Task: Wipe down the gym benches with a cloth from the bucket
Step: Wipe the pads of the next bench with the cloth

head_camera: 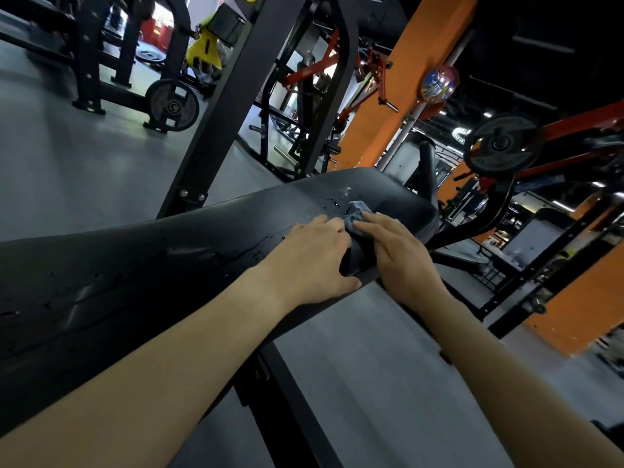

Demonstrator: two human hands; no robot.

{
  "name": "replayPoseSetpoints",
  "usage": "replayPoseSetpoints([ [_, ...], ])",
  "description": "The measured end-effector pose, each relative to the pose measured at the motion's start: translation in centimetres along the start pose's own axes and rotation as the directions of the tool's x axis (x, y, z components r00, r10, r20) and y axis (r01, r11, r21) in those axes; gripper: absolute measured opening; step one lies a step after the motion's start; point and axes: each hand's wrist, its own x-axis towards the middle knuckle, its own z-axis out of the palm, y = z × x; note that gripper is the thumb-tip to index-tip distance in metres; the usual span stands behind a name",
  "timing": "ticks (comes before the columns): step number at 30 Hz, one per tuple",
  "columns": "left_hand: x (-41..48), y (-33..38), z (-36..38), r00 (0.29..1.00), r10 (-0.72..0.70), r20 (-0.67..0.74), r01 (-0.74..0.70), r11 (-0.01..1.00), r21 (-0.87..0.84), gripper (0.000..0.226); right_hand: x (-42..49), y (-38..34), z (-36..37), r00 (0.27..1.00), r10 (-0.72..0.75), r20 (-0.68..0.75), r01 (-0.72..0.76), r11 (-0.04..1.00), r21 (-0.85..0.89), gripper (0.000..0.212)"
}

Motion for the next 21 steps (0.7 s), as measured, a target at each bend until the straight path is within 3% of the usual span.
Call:
replayPoseSetpoints([
  [7, -0.1, -0.2, 0.1, 1.000, 0.001, 0.007, 0.000, 0.998, -0.064, 0.071, 5.8, 0.2, -0.3, 0.981, 0.165, 0.098, -0.156, 0.984, -0.087, 0.051],
  [16, 0.1, -1.0, -0.1, 1.000, 0.029, 0.001, -0.029, 0.991, -0.127, 0.064, 2.9, -1.9, -1.0, 0.962, -0.092, 0.257, 0.101, 0.995, -0.023, 0.050],
  [21, 0.3, -1.0, 0.2, 0.999, 0.033, -0.029, -0.037, 0.992, -0.125, 0.068, 7.0, 1.2, -1.4, 0.973, 0.112, 0.202, -0.087, 0.988, -0.128, 0.056],
])
